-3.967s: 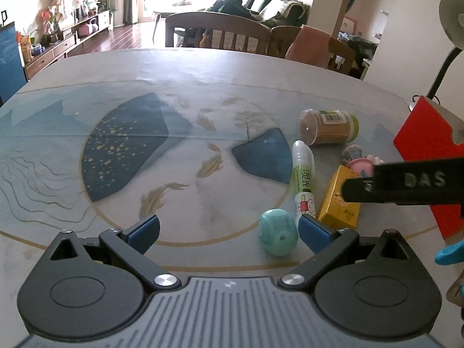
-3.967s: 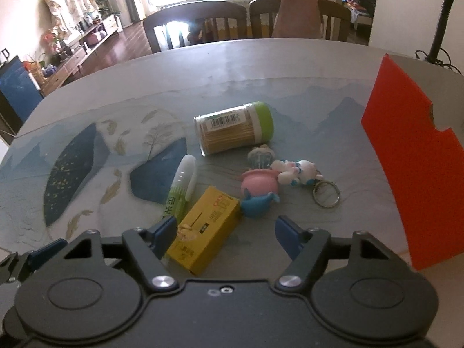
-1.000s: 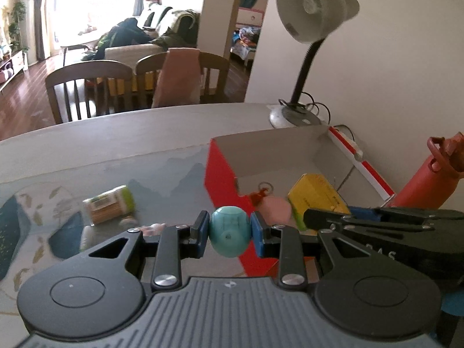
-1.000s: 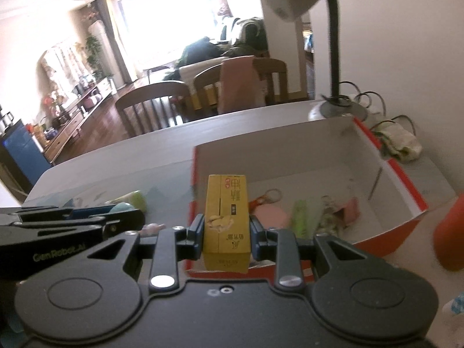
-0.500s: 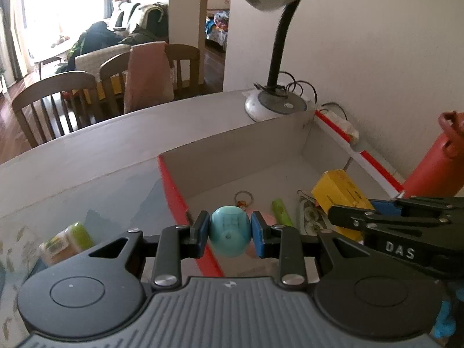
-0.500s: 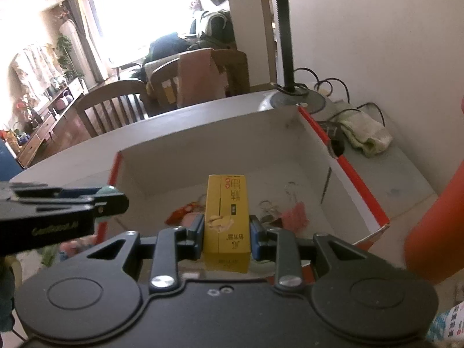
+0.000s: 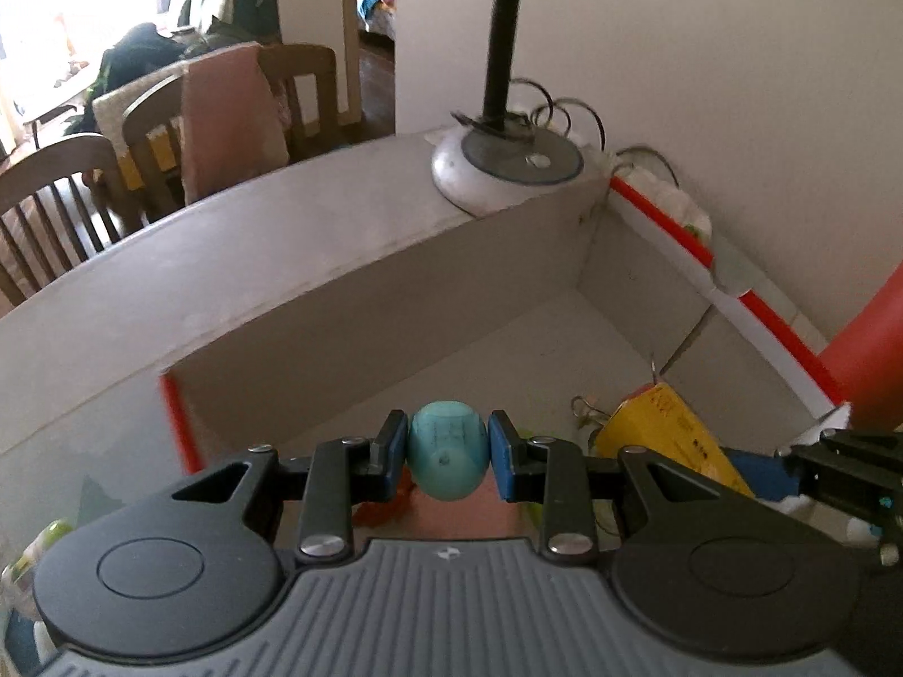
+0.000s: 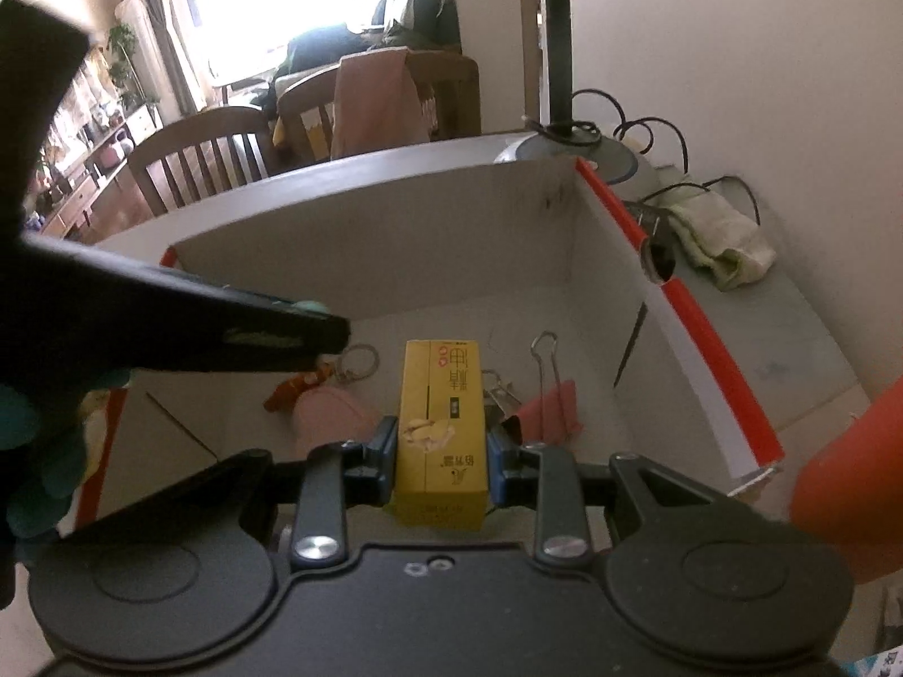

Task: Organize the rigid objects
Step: 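Carry the teal egg and yellow box with both tools into the red box, then open the left tool on the egg while the right tool releases the yellow box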

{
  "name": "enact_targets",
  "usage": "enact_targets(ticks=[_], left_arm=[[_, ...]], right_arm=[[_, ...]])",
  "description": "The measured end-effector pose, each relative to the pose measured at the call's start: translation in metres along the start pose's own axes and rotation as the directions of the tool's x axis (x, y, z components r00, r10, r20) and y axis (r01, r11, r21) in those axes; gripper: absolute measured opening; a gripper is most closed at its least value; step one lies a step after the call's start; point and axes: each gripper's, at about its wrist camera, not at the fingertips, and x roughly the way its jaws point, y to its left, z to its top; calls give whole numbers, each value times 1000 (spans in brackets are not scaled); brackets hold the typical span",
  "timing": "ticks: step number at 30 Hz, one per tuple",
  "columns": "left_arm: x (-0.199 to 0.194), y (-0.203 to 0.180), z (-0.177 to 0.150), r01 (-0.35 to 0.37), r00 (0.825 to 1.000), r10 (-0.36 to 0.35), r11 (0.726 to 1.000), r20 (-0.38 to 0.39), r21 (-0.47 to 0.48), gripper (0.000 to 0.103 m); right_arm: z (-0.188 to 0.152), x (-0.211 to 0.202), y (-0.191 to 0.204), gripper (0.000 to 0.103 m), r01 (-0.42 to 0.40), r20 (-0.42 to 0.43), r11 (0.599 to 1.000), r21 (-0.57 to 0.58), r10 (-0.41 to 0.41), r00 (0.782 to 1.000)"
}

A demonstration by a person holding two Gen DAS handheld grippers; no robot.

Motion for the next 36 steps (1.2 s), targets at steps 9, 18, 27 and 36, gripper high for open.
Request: enact_targets(ticks=[9, 18, 27, 36], left_arm=[[44, -12, 11, -19, 994, 23, 999, -103, 45, 31], [69, -16, 11, -15, 977, 21, 999, -213, 30, 31], [68, -14, 9, 18, 975, -20, 1000, -221, -14, 31], [36, -11, 7, 18, 988, -21, 1000, -152, -18, 31]], right_arm=[[-2, 20, 4, 29, 10, -46, 1000, -12, -11, 999], [-2, 25, 6, 30, 10, -63, 1000, -24, -11, 998], [1, 22, 2, 34, -4, -64, 1000, -3, 4, 998], [-1, 8, 1, 41, -11, -45, 1000, 13, 12, 999]])
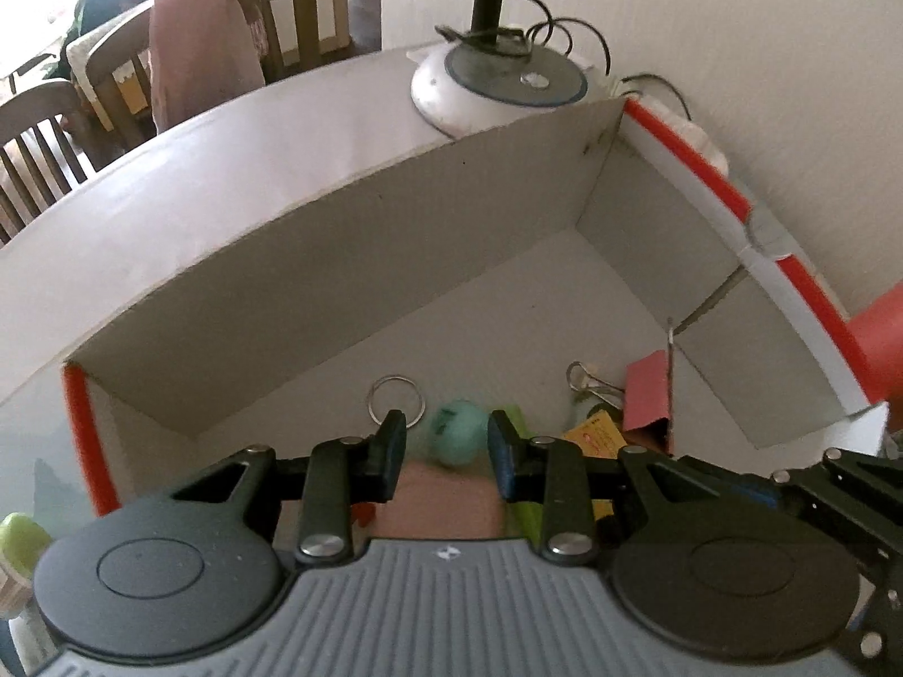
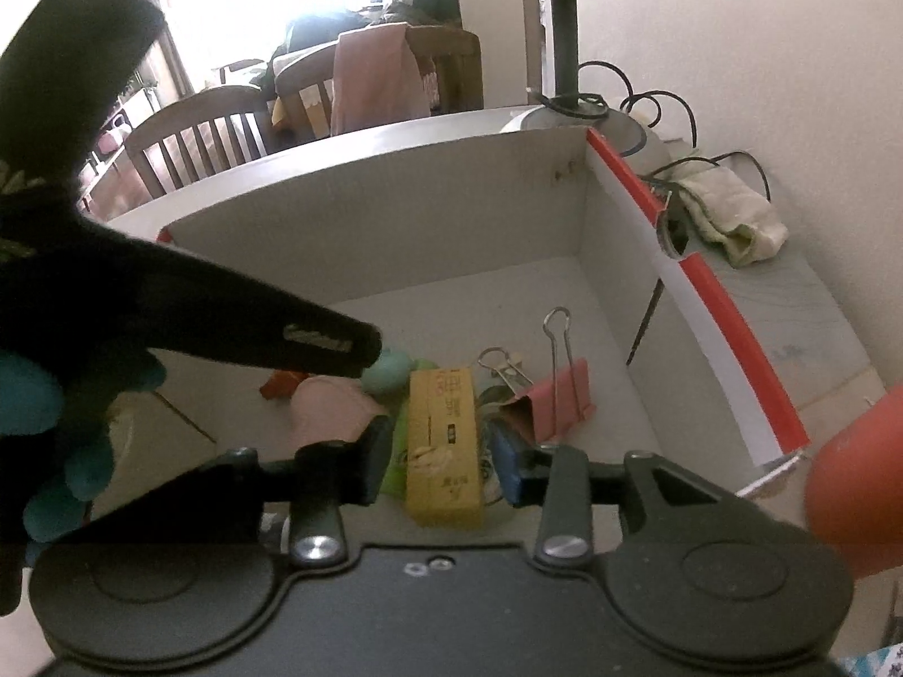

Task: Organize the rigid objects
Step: 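Open the left tool on the egg while the right tool releases the yellow box, then withdraw both tools from the box back toward the table items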

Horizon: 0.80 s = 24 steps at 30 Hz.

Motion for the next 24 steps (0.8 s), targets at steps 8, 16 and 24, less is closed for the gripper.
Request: enact_targets(ticks=[8, 16, 24], left_arm=[[-34, -2, -12, 6, 998, -6, 1000, 70, 4, 31], [-73, 1, -30, 3, 990, -4, 1000, 143, 6, 31], [-109, 13, -53, 20, 979, -18, 1000, 203, -11, 31]], right_arm=[[-2, -20, 5, 46, -10, 25, 1000, -6, 11, 1000], [-3, -41, 15, 51, -33, 51, 999, -12, 33, 998], [-4, -60, 25, 56, -59, 78, 998, -10, 59, 995]])
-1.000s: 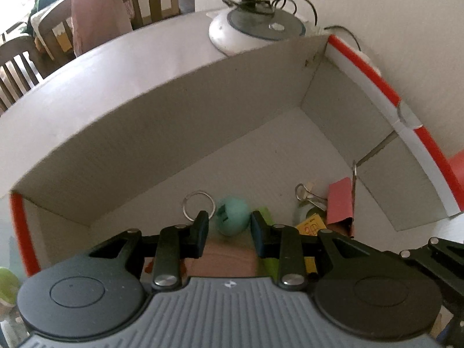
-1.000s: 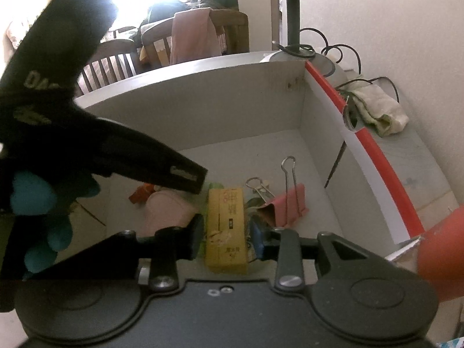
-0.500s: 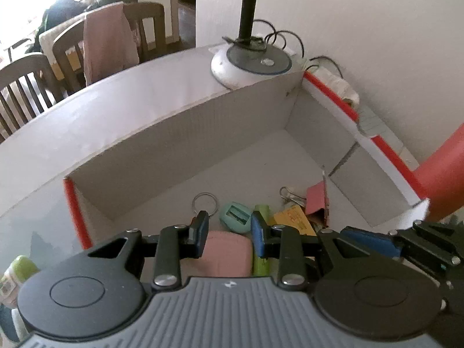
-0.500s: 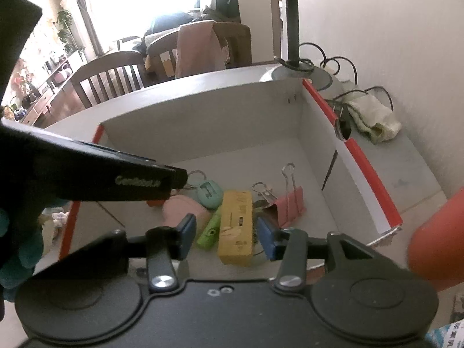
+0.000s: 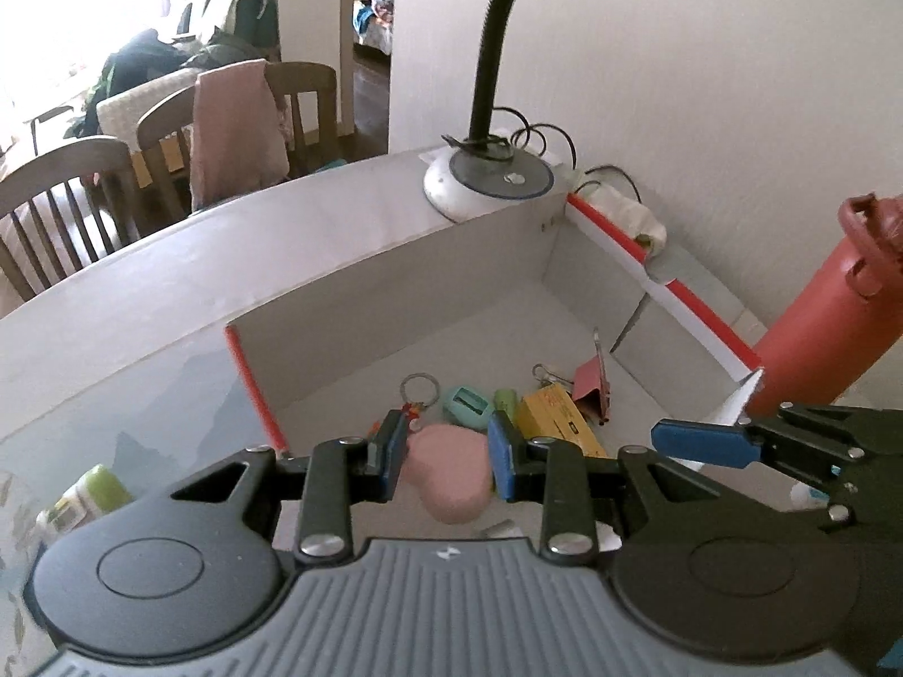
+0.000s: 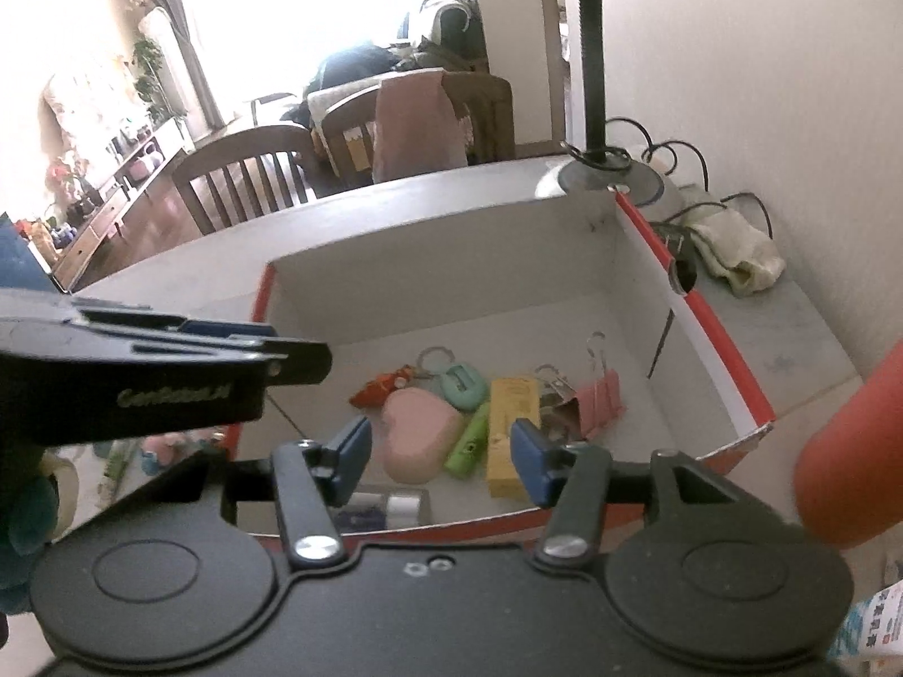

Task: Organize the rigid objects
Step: 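Withdraw both tools from the box back toward the table items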

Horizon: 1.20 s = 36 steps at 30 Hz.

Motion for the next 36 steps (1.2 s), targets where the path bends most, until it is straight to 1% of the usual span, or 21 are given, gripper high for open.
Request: enact_targets(ticks=[4, 8, 12, 13, 14, 16, 17, 20, 22, 26, 29, 31, 36], left_arm=[[-20, 7, -8, 10, 999, -10, 1000, 32, -8, 31], [-37, 16, -20, 17, 998, -16, 999, 55, -29, 31], [-56, 27, -33, 14, 997, -10, 999, 76, -51, 32], [-60, 31, -36, 10, 997, -5, 998, 82, -57, 38], [-64, 35, -39, 3, 996, 3, 998, 88, -66, 51], [-74, 44, -46, -11, 994, 21, 996, 111, -88, 63], [-78, 48, -49, -12, 993, 22, 996, 117, -93, 63], [-89, 62, -58, -16, 993, 29, 993, 117, -116, 63], [-96, 71, -65, -23, 992, 38, 992, 120, -127, 63], [-110, 89, -83, -56, 988, 76, 988, 131, -147, 69], [-118, 103, -97, -67, 988, 90, 983, 128, -168, 74], [-122, 113, -105, -65, 988, 89, 981, 128, -183, 75], [-129, 137, -127, -76, 987, 105, 972, 122, -221, 78]], right_arm=[[-1, -10, 11, 58, -14, 17, 1000, -13, 15, 1000], [-3, -18, 25, 62, -26, 30, 999, -35, 27, 999], [-7, -24, 38, 65, -39, 34, 998, -48, 40, 999], [-8, -25, 42, 66, -48, 34, 998, -50, 50, 998], [-8, -26, 46, 67, -56, 36, 997, -51, 58, 998], [-10, -27, 54, 68, -64, 40, 996, -60, 67, 997], [-11, -28, 58, 69, -71, 41, 995, -66, 74, 996], [-15, -30, 71, 78, -85, 51, 992, -88, 90, 995], [-18, -31, 79, 80, -95, 59, 990, -104, 102, 993], [-22, -30, 97, 88, -119, 58, 984, -132, 128, 990], [-25, -27, 110, 90, -142, 53, 978, -151, 152, 987], [-26, -24, 119, 92, -156, 48, 974, -165, 166, 985], [-31, -16, 140, 92, -172, 31, 963, -207, 183, 983]])
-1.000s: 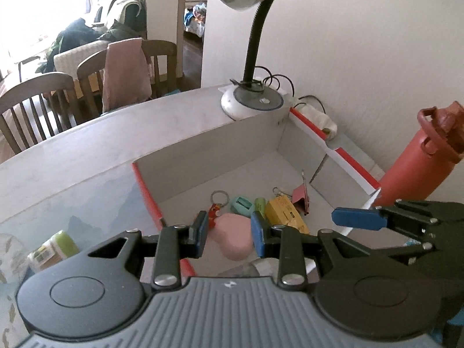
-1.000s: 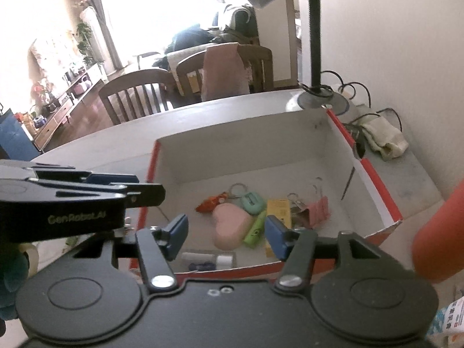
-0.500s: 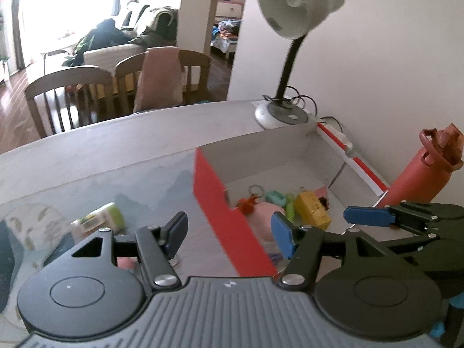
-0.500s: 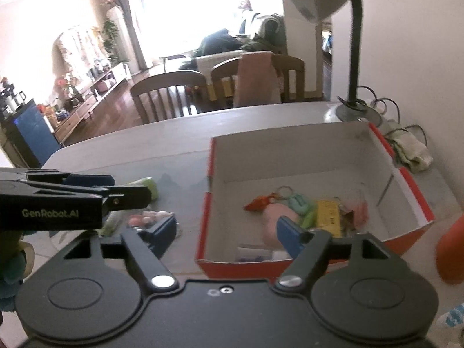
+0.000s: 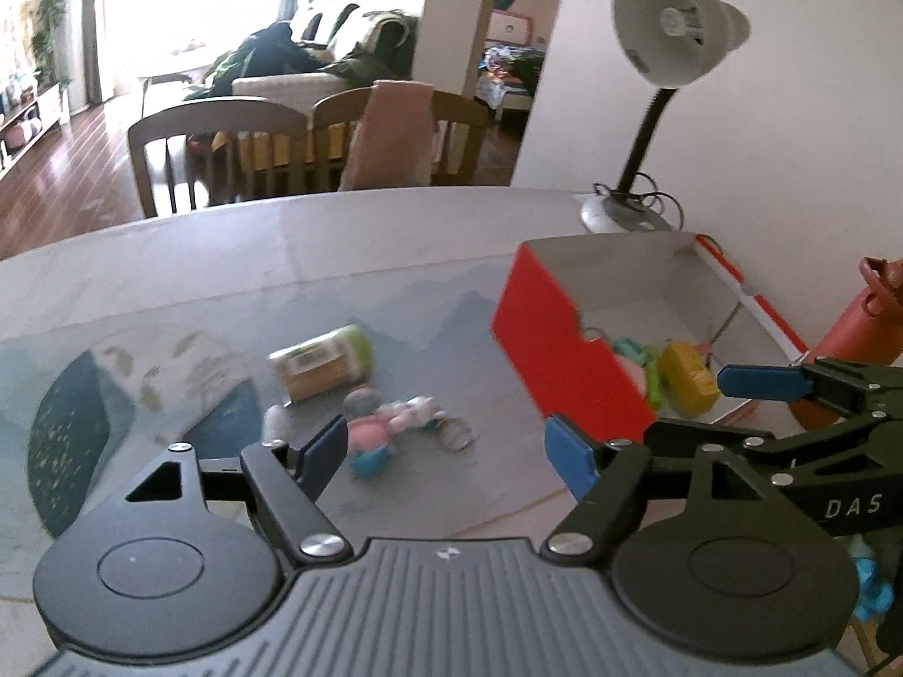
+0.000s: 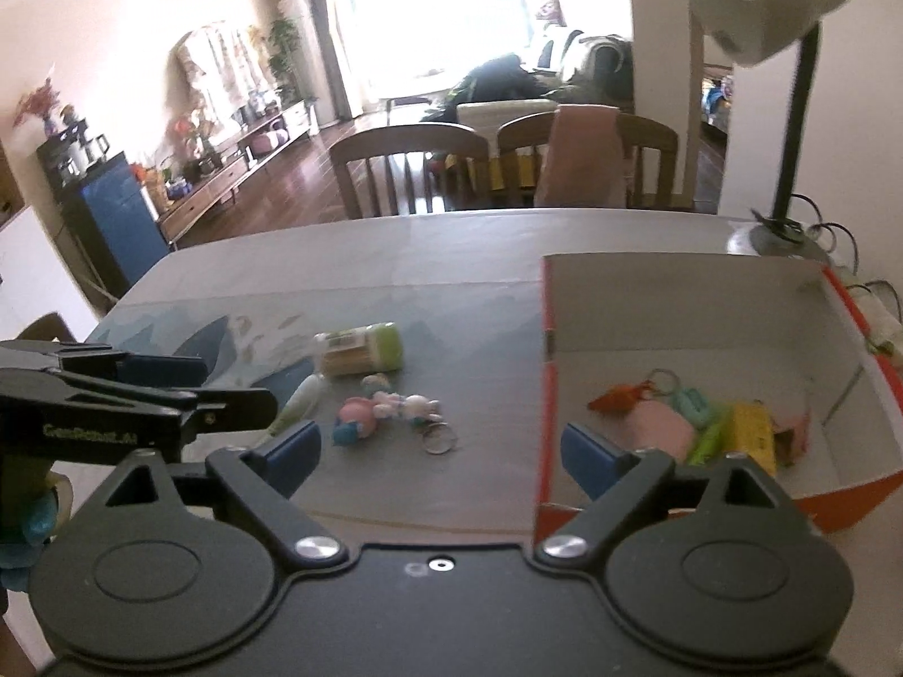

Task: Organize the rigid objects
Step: 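Withdraw both tools from the box back toward the table items, then lower the left tool toward the white glue pen while the right tool approaches the pink pig keychain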

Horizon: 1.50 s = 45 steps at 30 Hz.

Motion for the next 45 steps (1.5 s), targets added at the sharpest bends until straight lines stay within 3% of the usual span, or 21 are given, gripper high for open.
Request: enact_targets(ticks=[10, 14, 22, 30, 38, 45], left_arm=[[-3, 48, -29, -28, 1000, 28, 996, 1, -80, 85], [9, 59, -39, -54, 999, 53, 995, -12, -86, 103], [33, 87, -54, -118, 993, 115, 980, -28, -159, 103], [61, 101, -65, -164, 986, 159, 973, -44, -161, 103], [82, 110, -70, -159, 987, 150, 968, -61, -194, 103], [93, 106, -70, -157, 987, 151, 975, -54, -156, 103]], right_arm=[[2, 41, 32, 92, -7, -65, 985, -174, -5, 998], [-3, 63, 42, 92, 13, -82, 971, -237, -33, 996], [-9, 109, 52, 86, 79, -104, 947, -312, -117, 988], [-15, 142, 56, 78, 117, -135, 931, -345, -173, 976], [-15, 164, 56, 66, 122, -145, 927, -353, -183, 972], [-13, 179, 55, 60, 126, -138, 922, -366, -187, 973]])
